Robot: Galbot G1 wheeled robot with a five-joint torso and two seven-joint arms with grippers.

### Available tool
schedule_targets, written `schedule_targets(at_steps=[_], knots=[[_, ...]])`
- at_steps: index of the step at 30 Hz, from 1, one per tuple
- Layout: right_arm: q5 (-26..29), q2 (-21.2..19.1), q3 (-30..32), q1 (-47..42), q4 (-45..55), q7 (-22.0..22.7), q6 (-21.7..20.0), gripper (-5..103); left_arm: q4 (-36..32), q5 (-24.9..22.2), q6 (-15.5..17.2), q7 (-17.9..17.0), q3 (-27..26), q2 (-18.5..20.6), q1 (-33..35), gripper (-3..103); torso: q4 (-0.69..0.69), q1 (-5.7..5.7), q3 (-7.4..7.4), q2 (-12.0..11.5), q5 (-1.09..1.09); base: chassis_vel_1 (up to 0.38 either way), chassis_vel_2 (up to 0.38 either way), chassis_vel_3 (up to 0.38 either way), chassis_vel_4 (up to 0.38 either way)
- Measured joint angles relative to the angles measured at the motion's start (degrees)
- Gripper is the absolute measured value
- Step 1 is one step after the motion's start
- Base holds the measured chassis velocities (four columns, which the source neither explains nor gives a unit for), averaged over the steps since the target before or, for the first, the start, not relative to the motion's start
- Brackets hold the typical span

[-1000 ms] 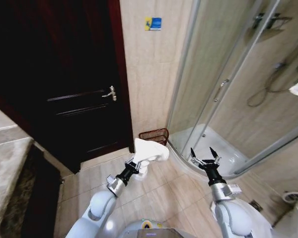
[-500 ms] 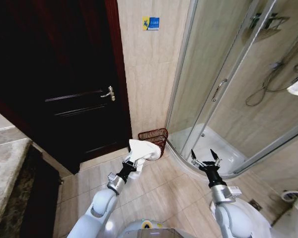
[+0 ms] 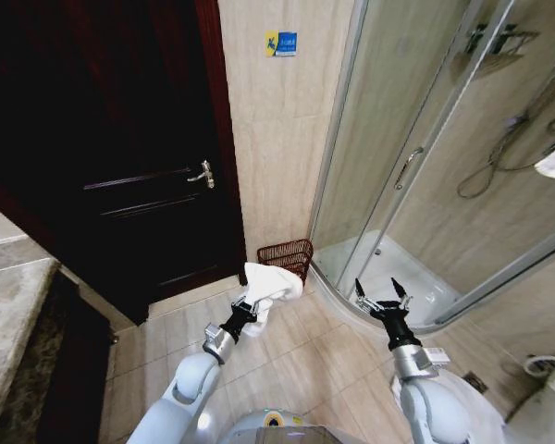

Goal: Discard the used towel into the hamper.

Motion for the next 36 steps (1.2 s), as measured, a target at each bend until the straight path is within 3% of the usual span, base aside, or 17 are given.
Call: schedule_targets(at_steps=[36], knots=[[-0.2,-0.1,-0.1,0.6,-0.9,-0.9,0.8,100,1.8,0.3,-0.2,-0.2,0.6,-0.1,-1.0,9,0.0,0.01,0.0,0.0,0.0,-0.032,0.032,0.032,-0.034]])
